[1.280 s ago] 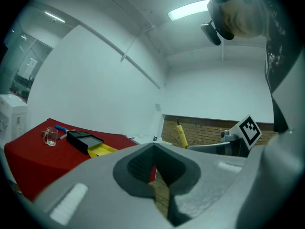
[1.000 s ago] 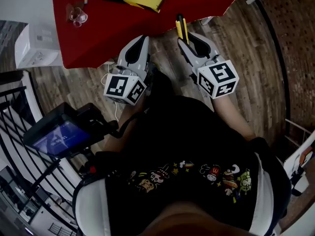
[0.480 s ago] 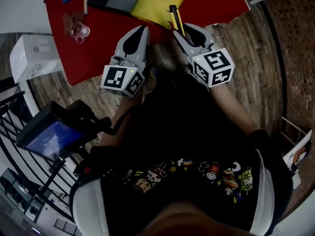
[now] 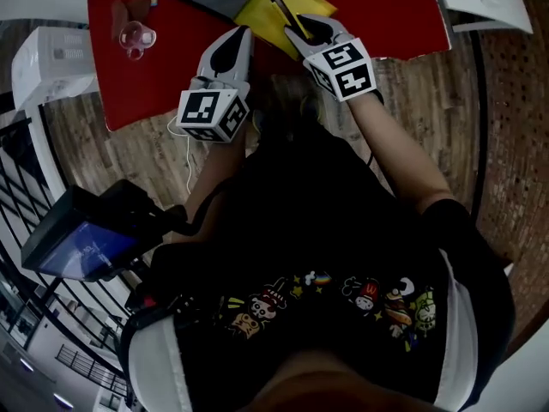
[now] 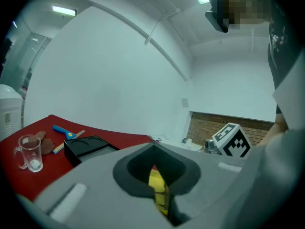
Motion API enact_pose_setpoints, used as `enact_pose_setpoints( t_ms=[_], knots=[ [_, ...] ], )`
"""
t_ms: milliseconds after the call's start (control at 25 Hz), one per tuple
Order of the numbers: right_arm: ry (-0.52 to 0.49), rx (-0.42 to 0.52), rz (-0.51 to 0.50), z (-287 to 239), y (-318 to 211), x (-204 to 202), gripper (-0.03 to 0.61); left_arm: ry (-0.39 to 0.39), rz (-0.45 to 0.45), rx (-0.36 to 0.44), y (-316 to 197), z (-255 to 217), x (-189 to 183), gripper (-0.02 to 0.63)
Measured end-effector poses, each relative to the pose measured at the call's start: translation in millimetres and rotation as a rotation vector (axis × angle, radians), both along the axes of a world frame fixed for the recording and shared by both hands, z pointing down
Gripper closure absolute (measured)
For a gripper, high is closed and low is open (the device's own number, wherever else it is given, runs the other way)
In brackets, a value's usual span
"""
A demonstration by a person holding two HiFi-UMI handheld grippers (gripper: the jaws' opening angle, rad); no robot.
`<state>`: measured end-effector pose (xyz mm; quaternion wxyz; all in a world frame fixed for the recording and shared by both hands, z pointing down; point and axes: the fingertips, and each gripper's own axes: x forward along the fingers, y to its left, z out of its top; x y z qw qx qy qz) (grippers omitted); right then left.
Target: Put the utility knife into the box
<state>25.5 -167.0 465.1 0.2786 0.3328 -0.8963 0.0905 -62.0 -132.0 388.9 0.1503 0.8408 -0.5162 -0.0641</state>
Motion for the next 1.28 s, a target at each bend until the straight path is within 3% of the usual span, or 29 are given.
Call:
enact_pose_setpoints(
  t_ms=[120,240,680,1000,1280],
  knots=[
    [-0.012,-0.096,0.044,47.6,31.9,-12.7,0.439,-0.064,0.072,-0.089,19.7,28.9,-3.7,0.614],
    [0.012,-0.166,0.037,81.4,40.8,-16.5,0.439,-0.086,0.081,-0.147,23.5,52.3,-4.0,0.614],
    [0.197,-0.317,-0.027,142.7,32.1,-22.7,0.439,-0.06,0.048,-0.199,23.1,69.0,-4.4,0.614],
    [0.379,-0.322,-0.056,155.3,18.1,-13.9,0.439,-0.057,0.037,-0.196,20.1,67.1,-6.5,0.614],
    [0.403,-0.323,-0.06,163.8,14.6,-11.9,0.439,-0.053,0.034,-0.191,17.9,64.6,-6.7,0.612]
  ],
)
